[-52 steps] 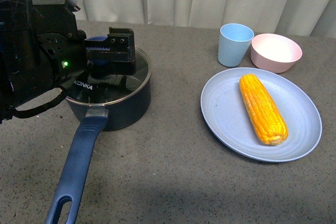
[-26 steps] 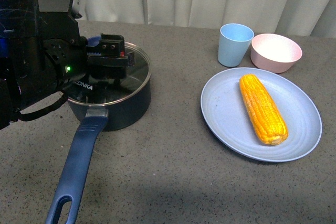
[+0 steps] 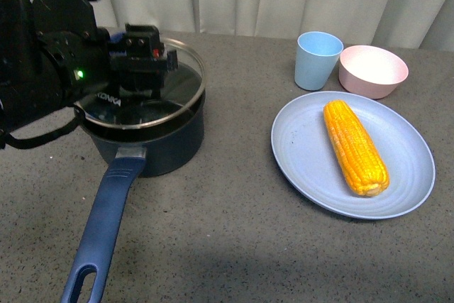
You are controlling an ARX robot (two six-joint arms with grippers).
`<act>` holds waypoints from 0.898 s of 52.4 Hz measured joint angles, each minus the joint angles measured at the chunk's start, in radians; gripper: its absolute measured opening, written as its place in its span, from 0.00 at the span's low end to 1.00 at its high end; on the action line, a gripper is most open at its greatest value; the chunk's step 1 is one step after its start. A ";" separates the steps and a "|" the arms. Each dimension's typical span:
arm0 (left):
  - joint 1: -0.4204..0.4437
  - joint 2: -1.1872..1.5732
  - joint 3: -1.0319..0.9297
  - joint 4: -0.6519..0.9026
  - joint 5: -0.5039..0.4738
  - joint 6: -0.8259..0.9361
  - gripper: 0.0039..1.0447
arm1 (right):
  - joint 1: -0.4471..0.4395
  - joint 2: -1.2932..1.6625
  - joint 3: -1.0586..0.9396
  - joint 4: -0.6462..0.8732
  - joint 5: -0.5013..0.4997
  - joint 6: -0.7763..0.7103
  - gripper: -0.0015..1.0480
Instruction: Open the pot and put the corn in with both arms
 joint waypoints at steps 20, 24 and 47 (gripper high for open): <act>0.241 0.012 0.033 -0.002 0.031 -0.018 0.58 | 0.000 0.000 0.000 0.000 0.000 0.000 0.91; 0.297 0.037 0.047 -0.002 0.043 -0.015 0.58 | 0.000 0.000 0.000 0.000 0.000 0.000 0.91; 0.433 0.203 0.085 0.101 0.090 0.008 0.58 | 0.000 0.000 0.000 0.000 0.000 0.000 0.91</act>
